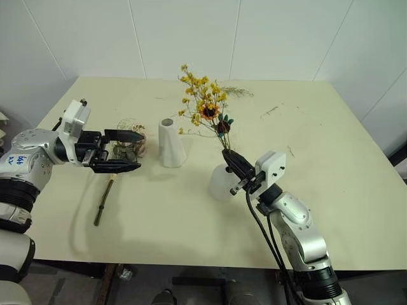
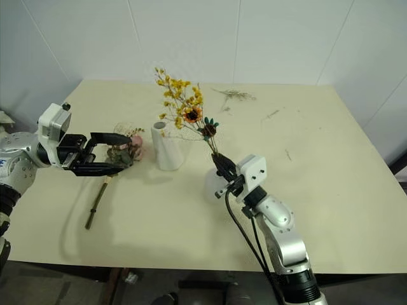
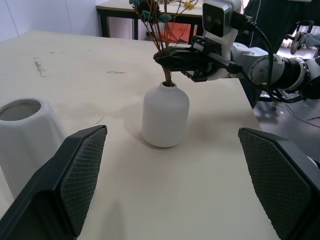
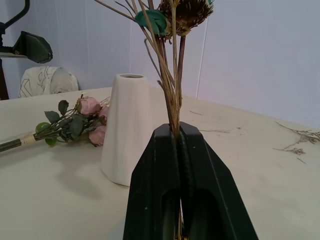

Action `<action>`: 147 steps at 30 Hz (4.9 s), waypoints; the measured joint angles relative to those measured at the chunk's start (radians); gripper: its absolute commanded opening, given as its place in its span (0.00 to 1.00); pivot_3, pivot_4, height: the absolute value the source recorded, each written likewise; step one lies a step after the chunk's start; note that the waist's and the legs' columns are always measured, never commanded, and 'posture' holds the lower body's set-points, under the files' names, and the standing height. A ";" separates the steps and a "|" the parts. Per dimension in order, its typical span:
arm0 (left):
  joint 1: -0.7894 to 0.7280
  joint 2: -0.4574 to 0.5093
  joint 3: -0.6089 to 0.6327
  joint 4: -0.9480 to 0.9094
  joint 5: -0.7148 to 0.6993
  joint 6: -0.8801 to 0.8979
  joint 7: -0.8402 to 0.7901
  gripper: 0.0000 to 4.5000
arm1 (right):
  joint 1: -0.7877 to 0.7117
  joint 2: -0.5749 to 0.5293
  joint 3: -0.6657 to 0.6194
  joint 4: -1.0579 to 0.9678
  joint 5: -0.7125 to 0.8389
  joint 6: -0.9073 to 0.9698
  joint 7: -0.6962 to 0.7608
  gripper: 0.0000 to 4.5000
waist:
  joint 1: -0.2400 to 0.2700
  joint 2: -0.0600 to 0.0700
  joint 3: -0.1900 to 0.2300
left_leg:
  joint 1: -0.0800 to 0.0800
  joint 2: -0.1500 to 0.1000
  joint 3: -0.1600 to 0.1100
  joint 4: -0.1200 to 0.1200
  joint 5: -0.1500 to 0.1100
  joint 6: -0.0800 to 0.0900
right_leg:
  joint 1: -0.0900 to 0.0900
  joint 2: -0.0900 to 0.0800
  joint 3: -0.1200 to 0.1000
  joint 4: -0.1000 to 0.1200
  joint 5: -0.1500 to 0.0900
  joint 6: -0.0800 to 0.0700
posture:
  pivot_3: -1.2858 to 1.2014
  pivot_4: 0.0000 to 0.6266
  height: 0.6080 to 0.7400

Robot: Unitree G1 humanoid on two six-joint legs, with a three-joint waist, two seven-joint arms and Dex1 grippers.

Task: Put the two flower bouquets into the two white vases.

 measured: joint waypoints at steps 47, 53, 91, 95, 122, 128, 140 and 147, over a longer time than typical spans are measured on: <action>-0.025 -0.049 0.001 0.073 0.035 -0.039 0.000 1.00 | -0.114 -0.197 0.022 -0.172 -0.026 0.425 0.077 0.99 | 0.002 0.000 0.000 | 0.000 0.000 0.000 0.001 0.000 0.000 | 0.000 0.000 0.000 0.001 0.000 0.000 | 0.52 0.24 1.00; -0.028 -0.065 0.001 0.077 0.043 -0.050 0.000 1.00 | -0.158 -0.225 0.025 -0.199 -0.019 0.624 0.073 0.71 | 0.004 0.000 0.000 | 0.000 0.000 0.000 0.001 0.000 0.000 | 0.000 0.000 0.000 0.000 0.000 0.000 | 0.52 0.24 1.00; -0.035 -0.074 0.005 0.112 0.066 -0.060 0.000 1.00 | -0.003 -0.060 -0.046 -0.152 0.064 0.385 0.024 0.01 | 0.002 0.000 0.000 | 0.000 0.000 0.000 0.001 0.000 0.000 | 0.000 0.000 0.000 0.001 0.000 0.000 | 0.52 0.24 1.00; -0.036 -0.075 0.005 0.113 0.067 -0.060 0.000 1.00 | 0.009 -0.063 -0.029 -0.132 0.056 0.353 0.031 0.01 | 0.002 0.000 0.000 | 0.000 0.000 0.000 0.001 0.000 0.000 | 0.000 0.000 0.000 0.000 0.000 0.000 | 0.52 0.24 1.00; -0.037 -0.084 0.012 0.113 0.077 -0.068 0.000 1.00 | -0.015 -0.190 -0.015 -0.173 0.043 0.344 0.095 0.99 | 0.003 -0.001 0.000 | 0.000 0.000 0.000 0.001 0.000 0.000 | 0.000 0.000 0.000 0.001 0.000 0.000 | 0.52 0.24 1.00; -0.037 -0.084 0.013 0.113 0.077 -0.069 0.000 1.00 | -0.022 -0.224 -0.028 -0.226 0.083 0.398 0.111 0.99 | 0.002 -0.001 0.000 | 0.000 0.000 0.000 0.001 0.000 0.000 | 0.000 0.000 0.000 0.001 0.000 0.000 | 0.52 0.24 1.00; -0.037 -0.084 0.049 0.123 0.083 -0.072 0.000 1.00 | -0.012 -0.370 -0.096 -0.257 0.176 0.480 0.205 0.99 | 0.005 -0.001 0.000 | 0.000 0.000 0.000 0.001 0.000 0.000 | 0.000 0.000 0.000 0.001 0.000 0.000 | 0.52 0.24 1.00; -0.027 -0.084 0.104 0.145 0.099 -0.078 0.000 1.00 | 0.015 -0.465 -0.158 -0.257 0.193 0.511 0.243 0.99 | 0.005 -0.001 0.000 | 0.000 0.000 0.000 0.001 0.000 0.000 | 0.000 0.000 0.000 0.000 0.000 0.000 | 0.52 0.24 1.00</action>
